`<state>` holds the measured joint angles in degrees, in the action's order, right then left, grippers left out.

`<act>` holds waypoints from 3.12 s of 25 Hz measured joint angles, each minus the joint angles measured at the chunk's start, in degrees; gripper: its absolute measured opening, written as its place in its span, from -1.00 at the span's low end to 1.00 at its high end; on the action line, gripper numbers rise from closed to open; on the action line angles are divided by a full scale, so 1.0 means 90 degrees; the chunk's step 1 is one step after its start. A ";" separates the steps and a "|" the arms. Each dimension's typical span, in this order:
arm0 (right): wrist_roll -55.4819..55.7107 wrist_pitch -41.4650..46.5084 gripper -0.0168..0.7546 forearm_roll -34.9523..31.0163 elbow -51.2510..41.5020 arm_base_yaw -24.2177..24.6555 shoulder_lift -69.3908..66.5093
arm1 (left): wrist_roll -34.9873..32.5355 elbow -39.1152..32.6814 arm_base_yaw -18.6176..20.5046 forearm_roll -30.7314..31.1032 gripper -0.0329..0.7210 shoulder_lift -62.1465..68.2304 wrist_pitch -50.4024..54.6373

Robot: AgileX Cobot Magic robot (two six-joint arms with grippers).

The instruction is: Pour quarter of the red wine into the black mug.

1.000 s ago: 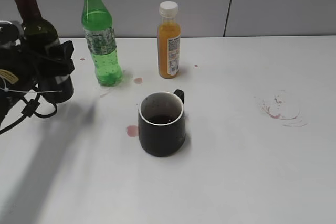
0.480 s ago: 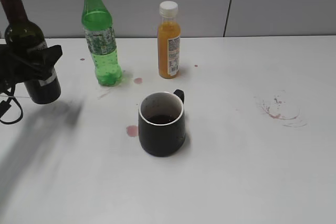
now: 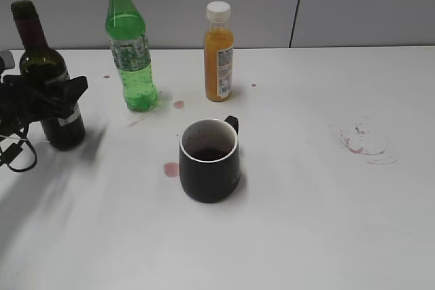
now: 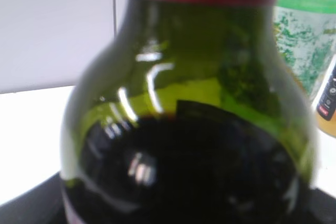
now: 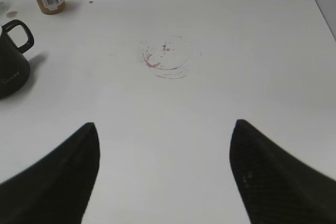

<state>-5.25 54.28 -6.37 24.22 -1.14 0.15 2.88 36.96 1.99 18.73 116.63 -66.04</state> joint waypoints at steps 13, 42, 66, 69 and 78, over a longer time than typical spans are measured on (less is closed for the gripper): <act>0.0000 0.0000 0.56 0.0000 0.0000 0.0000 0.0000 | 0.0006 0.0050 -0.0163 0.1041 0.55 0.0054 -0.0151; 0.0000 0.0000 0.56 0.0000 0.0000 0.0000 0.0000 | 0.0006 -0.0489 -0.0017 0.0675 0.84 -0.2148 -0.0317; 0.0000 0.0000 0.56 0.0000 0.0000 0.0000 0.0000 | 0.0592 -0.0181 -0.0017 -0.0374 0.74 -0.8273 1.1104; 0.0000 0.0000 0.56 0.0000 0.0000 0.0000 0.0000 | -0.0035 -0.0017 -0.0017 -0.1090 0.72 -0.9180 1.2331; 0.0000 0.0000 0.56 0.0000 0.0000 0.0000 0.0000 | -0.1753 0.0022 0.0018 -0.2700 0.67 -1.1644 1.4087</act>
<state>-5.25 54.28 -6.37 24.22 -1.14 0.15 -12.90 37.16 2.15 -5.57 11.83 60.75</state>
